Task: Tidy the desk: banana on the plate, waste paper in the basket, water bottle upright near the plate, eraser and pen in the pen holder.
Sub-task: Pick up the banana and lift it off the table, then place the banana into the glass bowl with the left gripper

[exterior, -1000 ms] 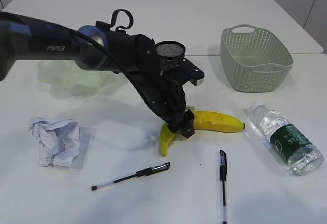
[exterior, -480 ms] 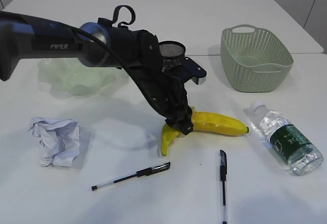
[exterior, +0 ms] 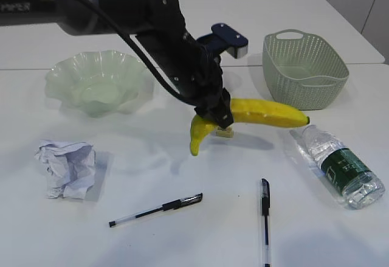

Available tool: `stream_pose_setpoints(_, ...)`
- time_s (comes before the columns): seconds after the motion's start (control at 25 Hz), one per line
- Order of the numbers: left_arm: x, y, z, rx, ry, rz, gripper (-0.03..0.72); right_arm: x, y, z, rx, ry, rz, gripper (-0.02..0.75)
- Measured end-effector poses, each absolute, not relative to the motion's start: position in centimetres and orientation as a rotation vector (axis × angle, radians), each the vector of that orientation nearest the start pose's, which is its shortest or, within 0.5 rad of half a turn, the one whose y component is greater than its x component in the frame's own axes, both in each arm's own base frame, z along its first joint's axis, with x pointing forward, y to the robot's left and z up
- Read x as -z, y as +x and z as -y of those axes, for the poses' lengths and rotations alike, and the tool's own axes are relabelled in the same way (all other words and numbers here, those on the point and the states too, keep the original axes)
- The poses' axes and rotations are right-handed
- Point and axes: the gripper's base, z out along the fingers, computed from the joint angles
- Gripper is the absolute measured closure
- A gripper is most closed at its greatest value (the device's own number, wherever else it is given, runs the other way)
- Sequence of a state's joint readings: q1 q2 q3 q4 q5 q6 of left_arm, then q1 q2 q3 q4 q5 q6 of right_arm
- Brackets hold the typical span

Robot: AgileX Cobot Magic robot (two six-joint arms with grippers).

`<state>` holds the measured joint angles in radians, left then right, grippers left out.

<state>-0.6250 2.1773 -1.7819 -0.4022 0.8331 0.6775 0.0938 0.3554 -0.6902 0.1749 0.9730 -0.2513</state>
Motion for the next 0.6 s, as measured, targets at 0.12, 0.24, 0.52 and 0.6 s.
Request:
stream_pose_setpoints(0.12,-23.4,36.9,29.3,0.465,1.325,-2.245,0.432,-33.4,4.4,-1.7,-0.117,-0.346,-2.082,0.236)
stream_pose_setpoints(0.24,-26.4,36.9,27.9,0.437,1.238,-2.237,0.433,-33.4,4.4,-1.7,-0.117,-0.346,-2.082,0.236)
stream_pose_setpoints(0.52,-28.5,40.0,21.5,0.348,0.940,-2.341,0.433,-33.3,4.4,-1.7,-0.111,-0.346,-2.082,0.236)
stream_pose_setpoints(0.6,-28.5,41.1,19.4,0.338,0.845,-2.374,0.433,-33.3,4.4,-1.7,-0.109,-0.347,-2.083,0.236)
